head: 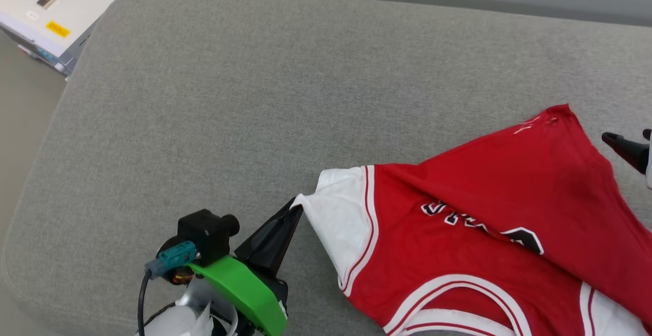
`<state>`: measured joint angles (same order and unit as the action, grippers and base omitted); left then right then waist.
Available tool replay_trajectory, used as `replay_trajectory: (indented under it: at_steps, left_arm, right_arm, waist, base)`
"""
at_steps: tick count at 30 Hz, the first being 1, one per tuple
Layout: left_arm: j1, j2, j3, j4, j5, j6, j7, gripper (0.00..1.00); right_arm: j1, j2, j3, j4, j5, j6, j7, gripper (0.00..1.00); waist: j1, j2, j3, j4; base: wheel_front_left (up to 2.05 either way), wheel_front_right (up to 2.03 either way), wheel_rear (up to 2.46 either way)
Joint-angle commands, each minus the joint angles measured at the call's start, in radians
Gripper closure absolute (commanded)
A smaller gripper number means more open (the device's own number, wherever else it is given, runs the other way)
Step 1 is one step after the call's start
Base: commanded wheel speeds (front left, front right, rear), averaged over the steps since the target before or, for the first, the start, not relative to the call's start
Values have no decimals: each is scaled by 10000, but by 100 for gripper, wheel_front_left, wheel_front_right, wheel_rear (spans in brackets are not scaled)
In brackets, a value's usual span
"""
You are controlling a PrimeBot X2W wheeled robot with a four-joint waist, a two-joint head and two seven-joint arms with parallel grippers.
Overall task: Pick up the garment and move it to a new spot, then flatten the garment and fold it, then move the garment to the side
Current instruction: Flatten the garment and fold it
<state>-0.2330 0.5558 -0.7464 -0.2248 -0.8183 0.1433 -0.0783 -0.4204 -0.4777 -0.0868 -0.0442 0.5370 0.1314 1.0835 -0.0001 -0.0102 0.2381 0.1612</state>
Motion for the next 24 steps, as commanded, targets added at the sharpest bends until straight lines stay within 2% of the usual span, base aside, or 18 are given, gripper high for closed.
replay_trajectory:
  at_steps: [1, 9, 21, 22, 23, 24]
  left_arm:
    - [-230, -71, -9, -79, 215, -72, 6, 100]
    - [-663, -351, -150, -174, 382, -242, -58, 100]
    - [-956, -726, -359, 159, 434, -433, -178, 100]
    - [-970, -740, -361, 180, 429, -441, -186, 100]
    - [-987, -754, -364, 209, 426, -450, -196, 100]
    - [-999, -764, -367, 233, 425, -456, -204, 100]
  right_arm:
    - [-370, -54, 127, 209, -164, -7, 94, 0]
    - [-1684, -562, 631, 1664, -829, -7, 150, 0]
    - [-1754, -816, 1540, 3084, -903, -7, 21, 0]
    - [-1728, -844, 1606, 3120, -896, -7, 65, 8]
    - [-1687, -884, 1687, 3168, -879, -7, 121, 49]
    - [-1649, -910, 1741, 3214, -856, -7, 172, 60]
  waist:
    - [1, 102, 820, 714]
    - [1, 102, 1729, 1398]
    - [1, 102, 2016, 1727]
    - [1, 102, 2027, 1734]
    - [1, 102, 2039, 1741]
    - [1, 102, 2044, 1744]
  base:
    - [0, 0, 0]
    - [0, 0, 0]
    - [0, 0, 0]
    - [0, 0, 0]
    - [0, 0, 0]
    - [0, 0, 0]
